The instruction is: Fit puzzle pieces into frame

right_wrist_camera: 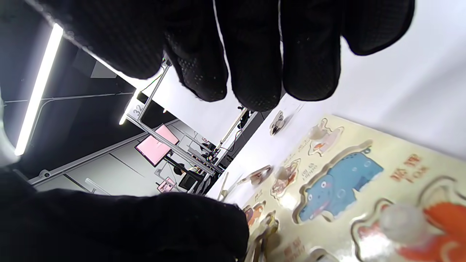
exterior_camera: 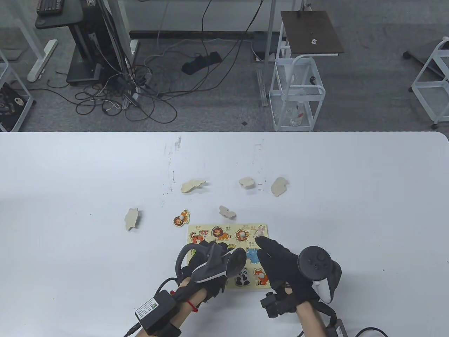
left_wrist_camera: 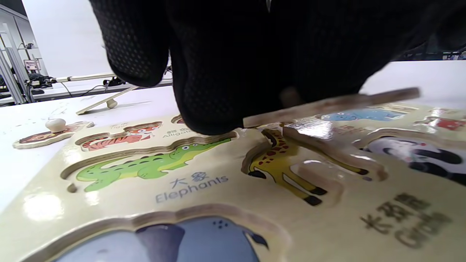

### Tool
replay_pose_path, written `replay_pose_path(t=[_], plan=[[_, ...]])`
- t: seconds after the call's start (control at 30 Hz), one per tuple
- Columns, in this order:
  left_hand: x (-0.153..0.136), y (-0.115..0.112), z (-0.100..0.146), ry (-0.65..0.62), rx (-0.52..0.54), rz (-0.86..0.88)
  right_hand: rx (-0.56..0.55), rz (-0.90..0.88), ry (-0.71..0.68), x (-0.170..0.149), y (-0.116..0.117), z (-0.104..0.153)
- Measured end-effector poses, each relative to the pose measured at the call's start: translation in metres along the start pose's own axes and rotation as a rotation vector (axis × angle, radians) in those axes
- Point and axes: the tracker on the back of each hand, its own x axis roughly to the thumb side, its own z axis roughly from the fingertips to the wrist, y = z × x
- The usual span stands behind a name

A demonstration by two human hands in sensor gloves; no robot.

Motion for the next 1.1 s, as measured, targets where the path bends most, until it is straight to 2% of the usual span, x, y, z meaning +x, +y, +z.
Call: replay_pose_path(t=[1.1], plan=[[0.0086,-0.0033,-0.0089,-0.012,-0.035,-0.073,0.013,0.005,0.024,-0.002,-0.002,-0.0006]])
